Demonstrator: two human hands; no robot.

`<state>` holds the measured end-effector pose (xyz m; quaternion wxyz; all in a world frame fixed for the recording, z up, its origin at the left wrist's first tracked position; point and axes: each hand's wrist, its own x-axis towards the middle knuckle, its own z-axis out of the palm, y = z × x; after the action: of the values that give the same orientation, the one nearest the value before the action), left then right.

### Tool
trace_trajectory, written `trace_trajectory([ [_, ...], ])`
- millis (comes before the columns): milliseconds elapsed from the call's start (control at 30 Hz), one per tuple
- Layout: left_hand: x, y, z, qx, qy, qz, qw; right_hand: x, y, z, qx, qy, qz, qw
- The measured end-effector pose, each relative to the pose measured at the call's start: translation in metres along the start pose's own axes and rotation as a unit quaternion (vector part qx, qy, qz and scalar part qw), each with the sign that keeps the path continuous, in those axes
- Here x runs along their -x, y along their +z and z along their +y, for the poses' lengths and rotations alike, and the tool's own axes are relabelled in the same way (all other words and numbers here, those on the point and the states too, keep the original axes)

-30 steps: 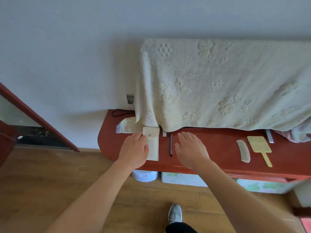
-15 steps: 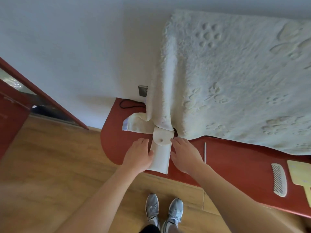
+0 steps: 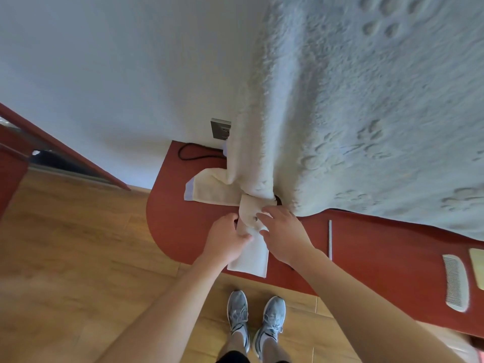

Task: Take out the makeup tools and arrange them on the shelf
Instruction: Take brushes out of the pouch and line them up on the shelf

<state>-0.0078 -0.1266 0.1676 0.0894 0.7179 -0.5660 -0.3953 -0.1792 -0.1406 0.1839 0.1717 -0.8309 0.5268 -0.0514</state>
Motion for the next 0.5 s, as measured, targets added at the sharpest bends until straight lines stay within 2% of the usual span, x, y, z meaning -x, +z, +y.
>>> trace_trajectory([
  [267,-0.001,-0.002,0.006,0.053,-0.012,-0.012,0.998,-0.003,0.01,0.006,-0.026,-0.005,0.055,0.998],
  [500,0.015,-0.013,0.007,0.202,-0.067,-0.023,0.977,0.008,0.001,0.0,-0.057,-0.039,0.095,0.993],
])
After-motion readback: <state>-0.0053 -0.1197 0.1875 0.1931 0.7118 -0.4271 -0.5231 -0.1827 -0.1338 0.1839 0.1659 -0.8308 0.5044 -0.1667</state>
